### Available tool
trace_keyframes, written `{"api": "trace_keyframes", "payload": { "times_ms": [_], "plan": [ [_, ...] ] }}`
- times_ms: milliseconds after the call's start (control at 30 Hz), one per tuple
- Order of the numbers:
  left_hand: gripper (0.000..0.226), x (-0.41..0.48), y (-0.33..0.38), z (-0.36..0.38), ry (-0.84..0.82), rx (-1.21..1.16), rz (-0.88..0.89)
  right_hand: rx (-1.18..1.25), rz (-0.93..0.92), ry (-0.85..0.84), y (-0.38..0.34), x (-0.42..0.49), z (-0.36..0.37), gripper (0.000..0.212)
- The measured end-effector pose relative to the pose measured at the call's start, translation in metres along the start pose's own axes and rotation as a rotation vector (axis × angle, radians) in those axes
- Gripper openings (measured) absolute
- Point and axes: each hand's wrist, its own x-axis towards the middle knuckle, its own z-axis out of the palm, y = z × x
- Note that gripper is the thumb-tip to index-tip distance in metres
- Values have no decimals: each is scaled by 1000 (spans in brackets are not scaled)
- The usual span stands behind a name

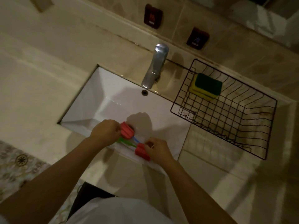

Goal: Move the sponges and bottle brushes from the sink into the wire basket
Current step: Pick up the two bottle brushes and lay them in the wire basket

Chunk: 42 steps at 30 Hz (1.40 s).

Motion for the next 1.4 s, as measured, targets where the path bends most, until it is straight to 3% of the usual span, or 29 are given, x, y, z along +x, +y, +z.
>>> {"api": "trace_keyframes", "payload": {
  "times_ms": [233, 367, 467, 667, 833, 1067, 1167, 1400],
  "plan": [
    [23, 21, -8, 31, -247, 165, -20, -97, 127, -73, -2, 57, 29, 33],
    [21, 35, -7, 49, -320, 184, 6, -202, 180, -157, 6, 69, 52, 20],
    [19, 42, -6, 60, -395, 234, 27, -254, 208, -119, 10, 75, 62, 15],
    [24, 48, -8, 75, -451, 277, 39, -348, 221, -143, 14, 86, 66, 24],
    [31, 49, -6, 83, -363, 355, 79, -299, 230, -168, 20, 88, 63, 17],
    [21, 35, -4, 42, -308, 290, 117, -144, 90, 38, 13, 72, 25, 16],
    [16, 23, -6, 12, -192, 200, 110, -97, 25, 140, 10, 62, -7, 15],
    [16, -11, -7, -28, -43, -154, 68, -13, -14, 104, -8, 14, -41, 8]
  ]
}}
